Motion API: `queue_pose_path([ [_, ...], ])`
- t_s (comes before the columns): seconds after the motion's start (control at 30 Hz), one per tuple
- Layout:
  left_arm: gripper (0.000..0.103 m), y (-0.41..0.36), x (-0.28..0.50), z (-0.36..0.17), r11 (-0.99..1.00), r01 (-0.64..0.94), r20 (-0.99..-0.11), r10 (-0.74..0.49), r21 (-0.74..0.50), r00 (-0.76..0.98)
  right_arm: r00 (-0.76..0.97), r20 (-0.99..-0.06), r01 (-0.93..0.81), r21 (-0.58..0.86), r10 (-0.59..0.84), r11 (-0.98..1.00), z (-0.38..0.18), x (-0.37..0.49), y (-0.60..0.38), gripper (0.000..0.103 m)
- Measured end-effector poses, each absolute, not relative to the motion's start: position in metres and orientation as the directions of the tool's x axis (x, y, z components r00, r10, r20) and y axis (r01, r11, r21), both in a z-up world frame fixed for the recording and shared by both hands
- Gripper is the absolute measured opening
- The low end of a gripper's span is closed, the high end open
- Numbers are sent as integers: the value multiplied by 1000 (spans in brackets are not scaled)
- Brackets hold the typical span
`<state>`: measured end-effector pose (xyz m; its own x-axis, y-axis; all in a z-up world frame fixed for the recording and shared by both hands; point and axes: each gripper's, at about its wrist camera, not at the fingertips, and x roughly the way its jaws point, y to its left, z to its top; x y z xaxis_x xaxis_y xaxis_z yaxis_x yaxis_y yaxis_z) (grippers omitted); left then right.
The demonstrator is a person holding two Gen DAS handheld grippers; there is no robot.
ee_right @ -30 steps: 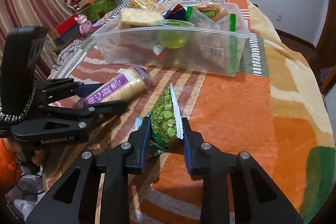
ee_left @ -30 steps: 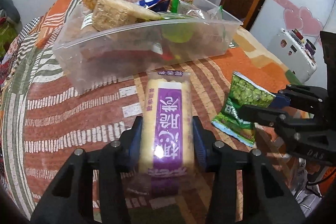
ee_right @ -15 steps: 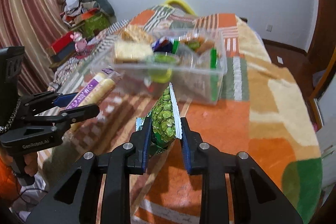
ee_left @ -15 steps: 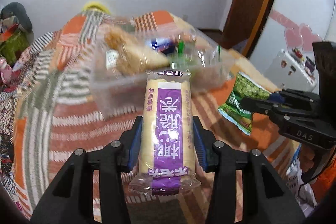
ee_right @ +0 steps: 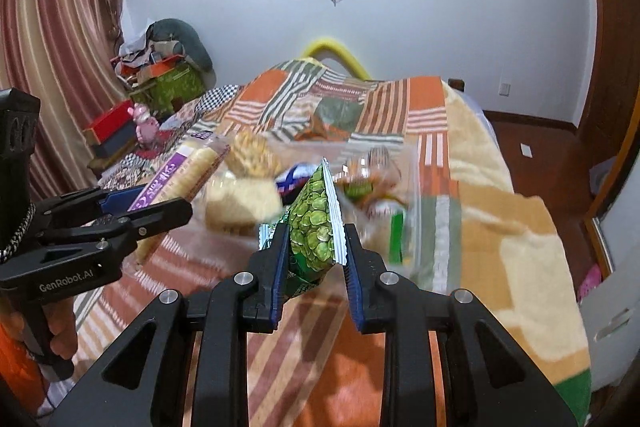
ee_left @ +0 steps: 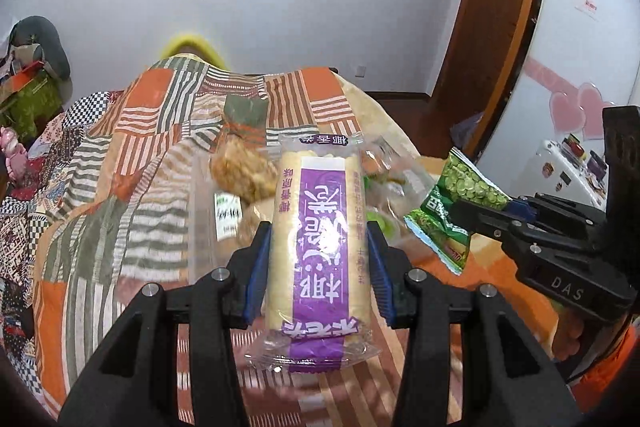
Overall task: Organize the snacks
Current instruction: 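Lower the bread pack into the box with the left tool while the right drops the pea bag in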
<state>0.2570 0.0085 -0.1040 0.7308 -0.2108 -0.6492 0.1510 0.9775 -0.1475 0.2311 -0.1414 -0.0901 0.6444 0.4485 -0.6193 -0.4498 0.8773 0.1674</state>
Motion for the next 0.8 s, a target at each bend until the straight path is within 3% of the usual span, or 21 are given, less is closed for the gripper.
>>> queue_pose_path([
  [0.8,46,7,341,-140,986,116,-716,-169,-123,678,579,-702,-458,141,415,877,-117,282,-109,26],
])
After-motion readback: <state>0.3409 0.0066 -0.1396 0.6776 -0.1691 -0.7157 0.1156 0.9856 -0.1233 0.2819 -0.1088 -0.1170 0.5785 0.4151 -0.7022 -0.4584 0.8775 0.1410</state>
